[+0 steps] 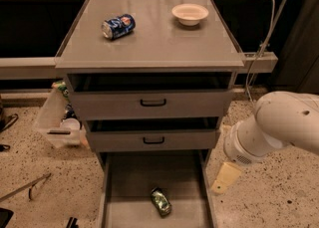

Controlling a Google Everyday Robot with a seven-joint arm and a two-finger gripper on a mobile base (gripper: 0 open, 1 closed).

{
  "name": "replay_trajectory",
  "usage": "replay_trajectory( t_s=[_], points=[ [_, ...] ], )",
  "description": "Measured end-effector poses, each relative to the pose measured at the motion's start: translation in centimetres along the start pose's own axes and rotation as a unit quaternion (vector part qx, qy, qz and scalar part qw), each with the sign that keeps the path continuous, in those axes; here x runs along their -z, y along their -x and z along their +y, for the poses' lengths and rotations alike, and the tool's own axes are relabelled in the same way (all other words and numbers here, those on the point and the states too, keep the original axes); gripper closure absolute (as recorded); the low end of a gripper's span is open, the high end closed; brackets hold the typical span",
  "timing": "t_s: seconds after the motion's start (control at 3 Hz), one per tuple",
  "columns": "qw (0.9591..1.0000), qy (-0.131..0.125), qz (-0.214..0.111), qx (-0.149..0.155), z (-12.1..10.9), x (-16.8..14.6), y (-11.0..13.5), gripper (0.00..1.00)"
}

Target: Pick green can from bottom drawer and place on counter

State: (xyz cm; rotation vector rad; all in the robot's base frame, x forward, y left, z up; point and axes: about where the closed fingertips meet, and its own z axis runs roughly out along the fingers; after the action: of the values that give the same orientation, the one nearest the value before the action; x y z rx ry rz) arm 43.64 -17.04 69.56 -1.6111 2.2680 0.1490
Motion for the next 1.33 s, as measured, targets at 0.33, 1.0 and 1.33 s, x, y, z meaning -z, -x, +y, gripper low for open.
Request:
replay_trajectory(
  t_s=[0.33, 1.0, 1.33],
  points=[
    [0.9993, -0.008, -0.007, -0.036, -0.5, -3.2, -0.9, 0.0],
    [0.9909, 0.007, 0.004, -0.134, 0.2, -20.5, -5.9, 0.0],
    [0.9813, -0.006, -0.031, -0.19, -1.5, -27.2, -6.0, 0.0]
  ],
)
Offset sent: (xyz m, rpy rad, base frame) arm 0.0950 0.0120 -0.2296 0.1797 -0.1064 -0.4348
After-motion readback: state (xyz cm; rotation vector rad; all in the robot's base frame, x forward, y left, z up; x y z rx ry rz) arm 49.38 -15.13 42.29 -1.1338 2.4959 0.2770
